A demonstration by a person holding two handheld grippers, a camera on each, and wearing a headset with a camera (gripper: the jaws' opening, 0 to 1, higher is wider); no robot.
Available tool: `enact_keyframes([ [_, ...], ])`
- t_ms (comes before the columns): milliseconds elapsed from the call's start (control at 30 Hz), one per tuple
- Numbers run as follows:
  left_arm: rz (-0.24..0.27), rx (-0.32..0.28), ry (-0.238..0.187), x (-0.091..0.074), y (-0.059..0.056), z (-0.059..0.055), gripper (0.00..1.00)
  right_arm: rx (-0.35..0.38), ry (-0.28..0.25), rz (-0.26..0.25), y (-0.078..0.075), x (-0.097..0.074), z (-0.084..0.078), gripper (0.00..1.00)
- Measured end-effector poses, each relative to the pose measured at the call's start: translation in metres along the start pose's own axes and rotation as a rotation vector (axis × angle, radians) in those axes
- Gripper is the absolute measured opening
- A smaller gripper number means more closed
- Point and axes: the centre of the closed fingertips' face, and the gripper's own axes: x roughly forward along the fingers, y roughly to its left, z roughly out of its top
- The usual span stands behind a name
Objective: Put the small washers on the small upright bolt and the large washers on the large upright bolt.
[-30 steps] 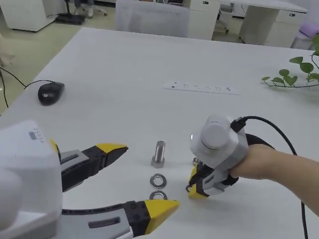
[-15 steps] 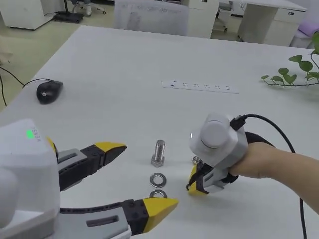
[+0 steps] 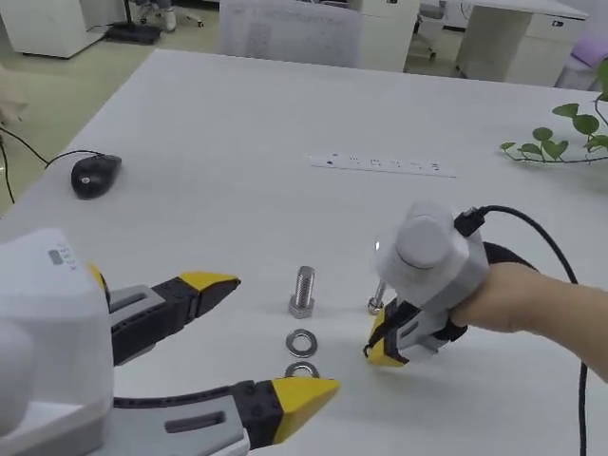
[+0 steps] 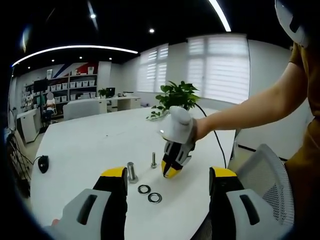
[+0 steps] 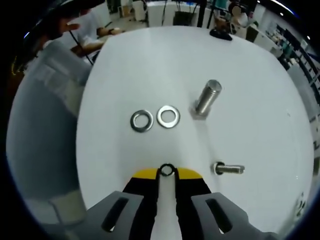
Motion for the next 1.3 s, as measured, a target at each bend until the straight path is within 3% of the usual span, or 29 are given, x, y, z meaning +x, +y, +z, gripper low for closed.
enact_keyframes([
  [233,-0.015,0.004,0.005,0.006,-0.004,0.0,0.65,0.028,-0.033,-0.064,-0.026,-0.037,-0.002,0.12],
  [500,-0.035,0.011,0.014,0.012,-0.006,0.002,0.65,0.049,-0.063,-0.119,-0.05,-0.052,0.008,0.12],
  [700,-0.032,0.012,0.022,0.013,-0.004,0.0,0.65,0.024,-0.069,-0.135,-0.057,-0.052,0.021,0.12],
  [833,-0.033,0.002,0.013,0.013,-0.004,0.001,0.65,0.009,-0.053,-0.134,-0.065,-0.048,0.018,0.12],
  [1300,-0.027,-0.008,0.018,0.014,0.001,-0.003,0.64,0.002,-0.019,-0.114,-0.066,-0.038,0.018,0.12],
])
